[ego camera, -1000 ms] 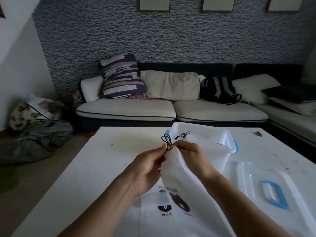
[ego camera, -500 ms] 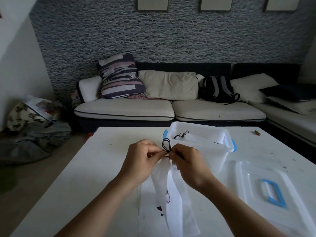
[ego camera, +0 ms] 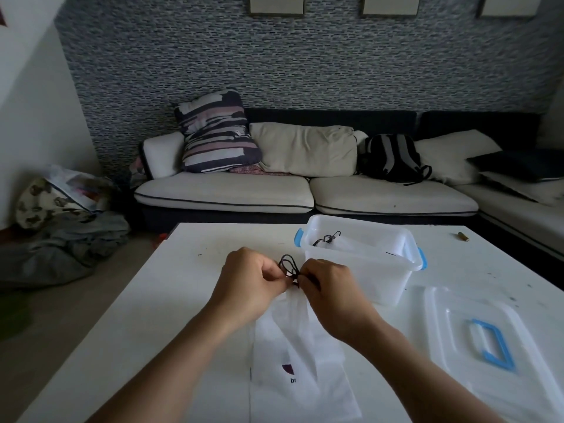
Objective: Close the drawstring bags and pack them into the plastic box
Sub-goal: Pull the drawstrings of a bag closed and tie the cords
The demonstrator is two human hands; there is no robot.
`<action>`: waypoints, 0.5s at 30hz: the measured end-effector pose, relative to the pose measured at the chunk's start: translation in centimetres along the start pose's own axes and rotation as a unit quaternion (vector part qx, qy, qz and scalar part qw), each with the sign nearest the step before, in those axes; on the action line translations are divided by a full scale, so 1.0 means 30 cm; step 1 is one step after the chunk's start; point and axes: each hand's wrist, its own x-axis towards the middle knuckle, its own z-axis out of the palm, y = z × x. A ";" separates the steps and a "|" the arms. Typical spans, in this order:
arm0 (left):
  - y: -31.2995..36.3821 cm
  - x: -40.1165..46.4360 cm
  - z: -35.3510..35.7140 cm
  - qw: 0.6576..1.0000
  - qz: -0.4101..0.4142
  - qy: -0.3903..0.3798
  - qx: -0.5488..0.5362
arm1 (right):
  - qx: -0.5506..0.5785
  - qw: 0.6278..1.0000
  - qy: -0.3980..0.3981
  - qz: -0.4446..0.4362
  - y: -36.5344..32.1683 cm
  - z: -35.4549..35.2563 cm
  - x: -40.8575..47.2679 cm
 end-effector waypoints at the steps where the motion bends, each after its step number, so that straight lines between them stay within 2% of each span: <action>1: 0.006 -0.002 -0.002 1.000 -0.030 -0.003 -0.011 | -0.006 1.000 -0.005 -0.004 -0.002 0.001 -0.001; 3: 0.011 0.005 -0.009 0.991 -0.104 -0.008 -0.090 | -0.014 1.000 -0.008 -0.011 -0.010 0.001 -0.002; 5: 0.016 0.005 -0.024 0.968 -0.174 -0.041 -0.179 | -0.013 1.000 -0.003 -0.017 -0.015 -0.001 -0.004; 6: 0.019 0.000 -0.030 0.962 -0.186 -0.060 -0.188 | -0.014 1.000 -0.003 -0.019 -0.016 -0.002 -0.006; 10: 0.013 -0.013 -0.036 0.997 -0.055 -0.048 -0.014 | 0.014 1.000 -0.018 -0.014 -0.019 -0.012 -0.012; 13: -0.003 -0.014 -0.034 0.999 0.013 -0.015 0.045 | 0.089 0.995 -0.036 0.031 -0.025 -0.033 -0.008; 15: -0.031 -0.005 -0.045 0.997 0.023 -0.009 0.074 | 0.126 0.989 -0.049 0.062 -0.026 -0.044 -0.008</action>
